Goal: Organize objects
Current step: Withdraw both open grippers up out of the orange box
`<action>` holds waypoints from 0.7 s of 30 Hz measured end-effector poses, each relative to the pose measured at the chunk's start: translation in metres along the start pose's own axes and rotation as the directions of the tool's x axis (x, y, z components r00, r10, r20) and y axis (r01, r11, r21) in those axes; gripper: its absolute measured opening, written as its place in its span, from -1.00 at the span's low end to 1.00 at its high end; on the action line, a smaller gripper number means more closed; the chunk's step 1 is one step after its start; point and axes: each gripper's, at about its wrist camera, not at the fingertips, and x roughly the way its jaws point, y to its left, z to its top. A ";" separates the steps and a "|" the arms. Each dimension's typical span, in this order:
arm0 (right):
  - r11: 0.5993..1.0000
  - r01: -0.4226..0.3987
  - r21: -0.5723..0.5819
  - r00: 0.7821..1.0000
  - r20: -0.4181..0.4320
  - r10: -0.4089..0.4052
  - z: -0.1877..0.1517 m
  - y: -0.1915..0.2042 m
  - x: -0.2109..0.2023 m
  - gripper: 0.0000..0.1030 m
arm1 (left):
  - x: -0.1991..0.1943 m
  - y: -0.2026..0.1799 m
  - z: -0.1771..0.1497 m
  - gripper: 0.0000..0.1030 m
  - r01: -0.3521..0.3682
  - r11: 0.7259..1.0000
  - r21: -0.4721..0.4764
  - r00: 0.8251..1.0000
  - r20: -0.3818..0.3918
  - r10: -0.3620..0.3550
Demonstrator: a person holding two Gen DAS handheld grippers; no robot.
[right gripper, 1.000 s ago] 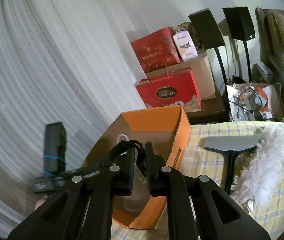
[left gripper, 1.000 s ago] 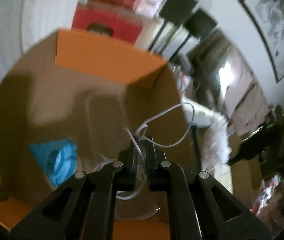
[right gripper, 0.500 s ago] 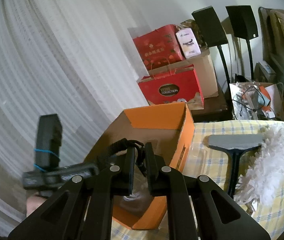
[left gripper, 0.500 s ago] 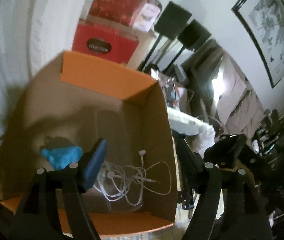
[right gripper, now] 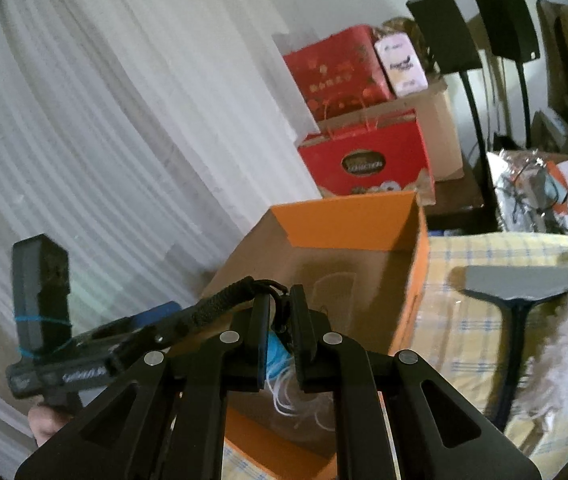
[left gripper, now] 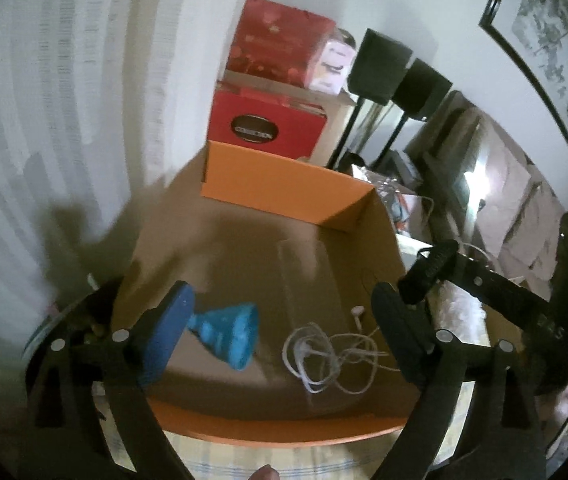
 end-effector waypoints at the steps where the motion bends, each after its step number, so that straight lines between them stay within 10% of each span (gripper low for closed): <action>1: 1.000 0.005 -0.002 1.000 -0.007 -0.005 0.000 0.001 0.006 -0.81 | -0.001 0.002 0.000 0.78 -0.005 1.000 -0.001 1.000 0.004 0.005; 21: 0.989 0.137 -0.047 0.981 -0.135 -0.142 0.002 -0.003 0.085 -0.58 | 0.004 0.013 -0.002 0.91 -0.044 0.999 -0.003 0.999 0.019 0.044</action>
